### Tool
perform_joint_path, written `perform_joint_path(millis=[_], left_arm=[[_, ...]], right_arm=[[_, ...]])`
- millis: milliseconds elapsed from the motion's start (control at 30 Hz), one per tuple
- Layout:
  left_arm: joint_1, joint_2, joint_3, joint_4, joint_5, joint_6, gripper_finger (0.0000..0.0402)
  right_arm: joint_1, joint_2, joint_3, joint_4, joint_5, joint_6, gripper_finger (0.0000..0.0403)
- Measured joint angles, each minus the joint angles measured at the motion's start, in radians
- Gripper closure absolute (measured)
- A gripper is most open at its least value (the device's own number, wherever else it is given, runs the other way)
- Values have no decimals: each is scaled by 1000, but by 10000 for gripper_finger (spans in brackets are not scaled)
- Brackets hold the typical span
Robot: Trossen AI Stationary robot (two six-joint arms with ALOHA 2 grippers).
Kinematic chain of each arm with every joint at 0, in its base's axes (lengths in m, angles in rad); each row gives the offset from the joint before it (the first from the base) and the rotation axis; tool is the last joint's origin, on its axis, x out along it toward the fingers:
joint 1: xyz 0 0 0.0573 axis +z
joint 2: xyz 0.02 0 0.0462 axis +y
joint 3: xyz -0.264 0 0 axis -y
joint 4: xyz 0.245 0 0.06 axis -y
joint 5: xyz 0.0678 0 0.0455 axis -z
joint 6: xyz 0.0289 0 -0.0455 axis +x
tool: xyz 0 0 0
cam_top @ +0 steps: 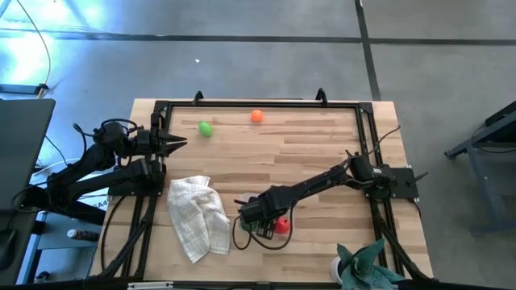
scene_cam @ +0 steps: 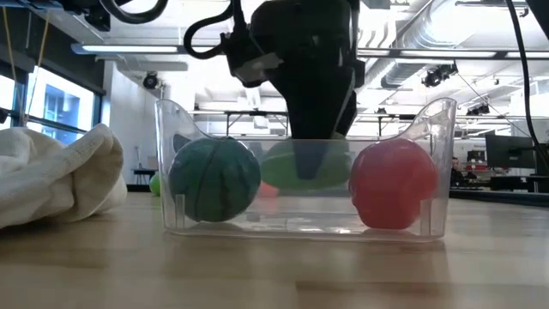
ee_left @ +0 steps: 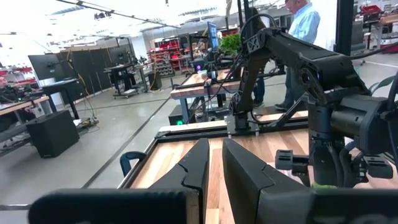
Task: Pick and placing Produce into tupperware
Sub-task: Put the green starfruit into the transparent bin
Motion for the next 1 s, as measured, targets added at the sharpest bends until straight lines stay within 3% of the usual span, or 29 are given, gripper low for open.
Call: perform_joint_path(millis=[1000], left_arm=[[0, 0, 0, 0, 0, 0, 364]], right_arm=[[-26, 29, -2, 25, -19, -81, 157]])
